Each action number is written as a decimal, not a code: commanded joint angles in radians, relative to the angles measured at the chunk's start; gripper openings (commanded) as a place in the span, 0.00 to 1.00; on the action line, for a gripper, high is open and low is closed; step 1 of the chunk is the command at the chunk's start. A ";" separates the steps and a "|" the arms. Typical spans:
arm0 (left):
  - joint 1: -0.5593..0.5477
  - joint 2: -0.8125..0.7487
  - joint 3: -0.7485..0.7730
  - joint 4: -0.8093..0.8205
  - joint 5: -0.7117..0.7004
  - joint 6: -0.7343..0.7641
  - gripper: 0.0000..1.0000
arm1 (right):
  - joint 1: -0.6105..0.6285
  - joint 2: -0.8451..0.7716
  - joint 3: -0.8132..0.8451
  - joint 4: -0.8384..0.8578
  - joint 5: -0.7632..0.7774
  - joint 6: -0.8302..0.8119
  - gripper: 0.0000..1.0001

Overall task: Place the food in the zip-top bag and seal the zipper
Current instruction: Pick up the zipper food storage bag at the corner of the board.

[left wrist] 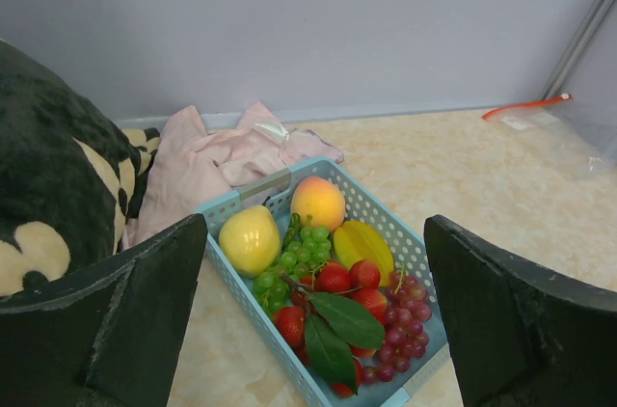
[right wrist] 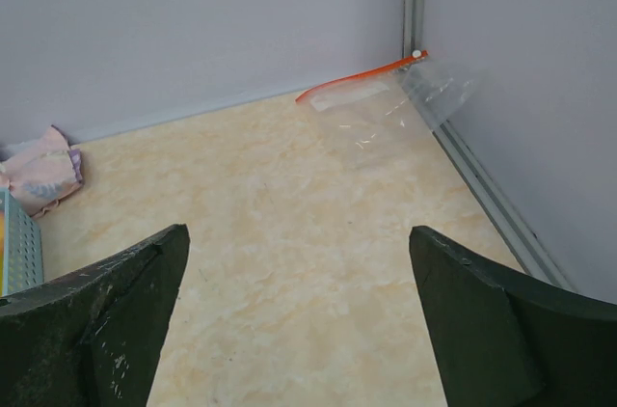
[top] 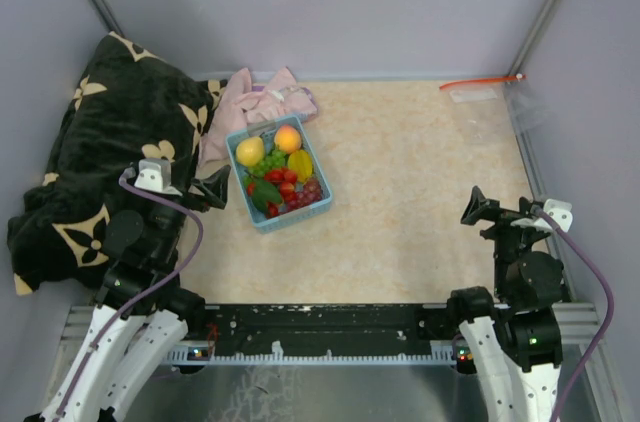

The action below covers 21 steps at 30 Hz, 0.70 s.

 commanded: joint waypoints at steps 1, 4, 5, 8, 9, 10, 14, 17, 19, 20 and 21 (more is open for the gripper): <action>-0.007 -0.012 -0.007 0.032 0.002 0.007 1.00 | 0.003 0.011 0.025 0.047 -0.003 -0.019 0.97; -0.009 -0.017 -0.007 0.032 0.003 0.005 1.00 | 0.003 0.020 0.032 0.041 0.003 -0.018 0.97; -0.010 -0.018 -0.007 0.032 0.004 0.004 1.00 | 0.004 0.027 0.035 0.040 0.002 -0.019 0.97; -0.019 -0.021 -0.006 0.034 0.009 0.001 1.00 | 0.003 0.057 0.049 0.034 -0.013 -0.017 0.97; -0.020 -0.020 -0.007 0.033 0.010 0.001 1.00 | 0.003 0.071 0.054 0.033 -0.022 -0.013 0.97; -0.022 -0.018 -0.007 0.033 0.007 0.000 1.00 | 0.003 0.089 0.062 0.033 -0.030 -0.007 0.97; -0.028 -0.016 -0.006 0.032 0.007 -0.002 1.00 | 0.003 0.183 0.084 0.056 -0.077 0.032 0.97; -0.030 -0.016 -0.005 0.032 0.007 -0.003 1.00 | 0.003 0.268 0.082 0.088 -0.095 0.054 0.97; -0.032 -0.015 -0.006 0.034 0.007 -0.003 1.00 | 0.003 0.329 0.071 0.137 -0.095 0.076 0.97; -0.031 -0.012 -0.005 0.035 0.005 -0.004 1.00 | 0.004 0.362 0.067 0.161 -0.095 0.088 0.97; -0.031 -0.009 -0.005 0.034 0.005 -0.003 1.00 | 0.003 0.402 0.060 0.191 -0.094 0.103 0.97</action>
